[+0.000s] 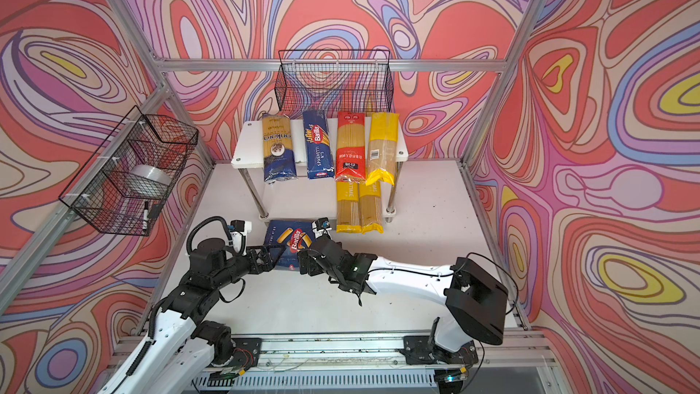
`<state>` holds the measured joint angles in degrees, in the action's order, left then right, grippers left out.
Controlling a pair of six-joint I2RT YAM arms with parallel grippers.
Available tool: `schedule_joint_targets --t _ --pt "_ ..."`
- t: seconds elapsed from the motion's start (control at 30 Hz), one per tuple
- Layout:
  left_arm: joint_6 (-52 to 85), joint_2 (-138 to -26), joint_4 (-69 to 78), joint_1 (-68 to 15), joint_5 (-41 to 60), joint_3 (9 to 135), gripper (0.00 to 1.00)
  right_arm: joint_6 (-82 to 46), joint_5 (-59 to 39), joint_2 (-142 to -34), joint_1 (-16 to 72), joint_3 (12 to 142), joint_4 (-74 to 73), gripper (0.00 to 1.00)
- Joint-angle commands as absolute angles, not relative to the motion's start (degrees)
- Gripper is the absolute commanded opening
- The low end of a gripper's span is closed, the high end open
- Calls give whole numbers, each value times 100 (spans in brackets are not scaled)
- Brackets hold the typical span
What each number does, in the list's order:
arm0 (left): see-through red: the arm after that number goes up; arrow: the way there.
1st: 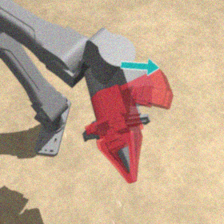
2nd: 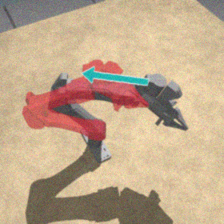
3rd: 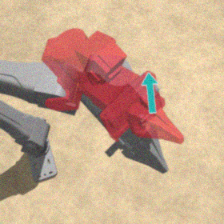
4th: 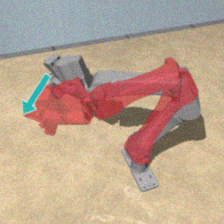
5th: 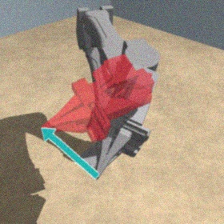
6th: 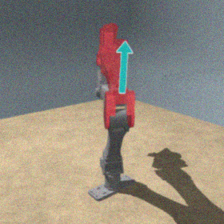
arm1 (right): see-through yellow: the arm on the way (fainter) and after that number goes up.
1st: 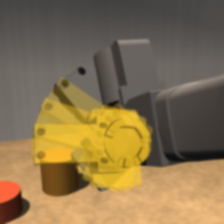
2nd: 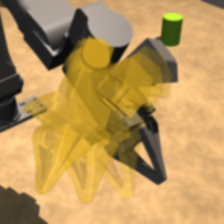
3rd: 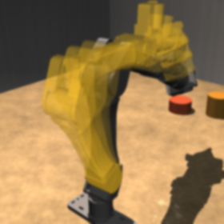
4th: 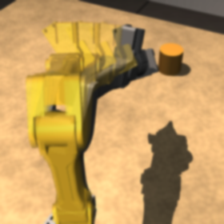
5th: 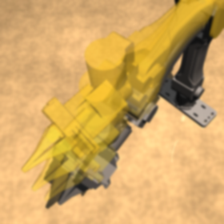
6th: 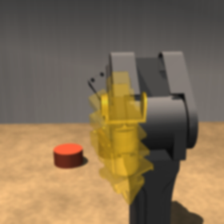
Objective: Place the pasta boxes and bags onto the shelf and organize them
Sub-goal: 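Carry the rigatoni box with both grippers toward the shelf front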
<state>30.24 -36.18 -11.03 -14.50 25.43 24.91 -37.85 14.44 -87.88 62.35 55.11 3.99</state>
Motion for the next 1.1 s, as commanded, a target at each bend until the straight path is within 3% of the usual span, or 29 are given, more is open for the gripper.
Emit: schedule_joint_targets --t 0.0,1.07 --pt "3041 -3647 -280 -1604 3727 2770 100 -3440 676 -8622 6478 5979 -791 94" --pt "2817 -4948 586 -1609 3531 3735 100 -3067 450 -9124 5985 6663 -644 94"
